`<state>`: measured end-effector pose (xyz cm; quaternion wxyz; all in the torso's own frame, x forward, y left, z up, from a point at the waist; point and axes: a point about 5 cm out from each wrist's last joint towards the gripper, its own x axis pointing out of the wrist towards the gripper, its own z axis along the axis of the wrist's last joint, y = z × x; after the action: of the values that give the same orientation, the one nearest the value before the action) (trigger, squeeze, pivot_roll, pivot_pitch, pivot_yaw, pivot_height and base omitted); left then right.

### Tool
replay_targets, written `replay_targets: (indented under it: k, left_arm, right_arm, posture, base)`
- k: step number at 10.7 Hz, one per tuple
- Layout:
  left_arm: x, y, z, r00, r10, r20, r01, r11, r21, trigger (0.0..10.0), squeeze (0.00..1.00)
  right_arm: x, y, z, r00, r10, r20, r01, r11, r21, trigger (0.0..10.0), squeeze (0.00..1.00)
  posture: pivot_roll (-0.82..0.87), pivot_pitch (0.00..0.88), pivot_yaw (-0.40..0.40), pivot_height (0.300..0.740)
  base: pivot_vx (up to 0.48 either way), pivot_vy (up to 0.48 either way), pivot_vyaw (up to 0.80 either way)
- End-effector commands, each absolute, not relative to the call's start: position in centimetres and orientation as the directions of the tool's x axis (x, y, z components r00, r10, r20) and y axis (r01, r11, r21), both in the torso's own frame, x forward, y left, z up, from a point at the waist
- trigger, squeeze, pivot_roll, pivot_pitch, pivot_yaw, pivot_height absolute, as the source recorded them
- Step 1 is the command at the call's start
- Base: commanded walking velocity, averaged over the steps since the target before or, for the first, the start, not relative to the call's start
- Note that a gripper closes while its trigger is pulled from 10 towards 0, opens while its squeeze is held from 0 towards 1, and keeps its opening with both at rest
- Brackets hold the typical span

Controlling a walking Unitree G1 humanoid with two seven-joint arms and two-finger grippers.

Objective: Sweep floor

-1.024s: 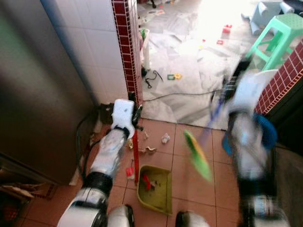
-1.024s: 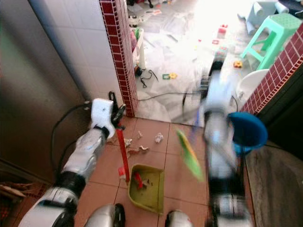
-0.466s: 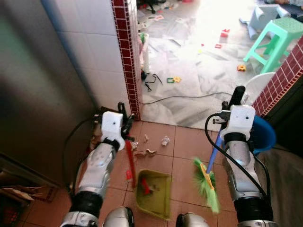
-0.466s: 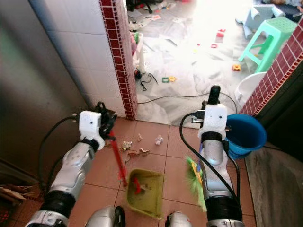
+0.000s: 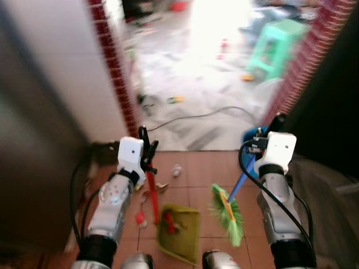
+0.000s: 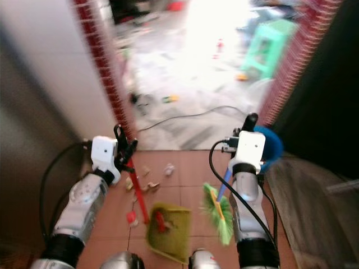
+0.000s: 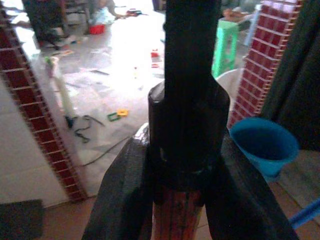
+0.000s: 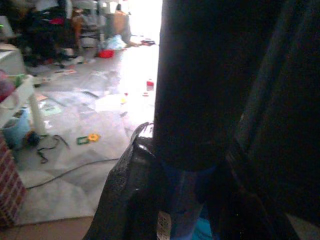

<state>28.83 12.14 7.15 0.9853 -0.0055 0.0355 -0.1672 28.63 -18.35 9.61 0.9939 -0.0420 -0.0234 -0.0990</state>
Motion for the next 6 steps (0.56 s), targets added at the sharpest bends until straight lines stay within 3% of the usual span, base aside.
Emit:
replay_targets:
  k: [1,3,6]
  left_arm:
    - [29.0,12.5,8.0,0.948,-0.316,-0.040,0.316,0.949,-0.017,10.0,0.00]
    - [28.8,12.1,8.2,0.948,-0.317,-0.036,0.316,0.948,-0.029,10.0,0.00]
    - [28.9,12.5,8.6,0.972,-0.236,-0.012,0.235,0.971,-0.054,10.0,0.00]
  right_arm:
    - [28.3,-19.1,9.2,0.976,-0.216,0.029,0.218,0.967,-0.132,10.0,0.00]
    - [28.6,-19.5,9.9,0.981,-0.188,0.048,0.193,0.968,-0.161,10.0,0.00]
    - [30.1,-18.3,11.2,0.996,-0.058,0.071,0.072,0.975,-0.210,10.0,0.00]
  posture:
    - [-0.09,0.000,0.058,0.740]
    - [-0.08,0.000,0.033,0.740]
    - [-0.06,0.000,-0.070,0.740]
  base:
    - [0.000,0.000,-0.47]
    - [0.000,0.000,0.00]
    - [0.000,0.000,0.00]
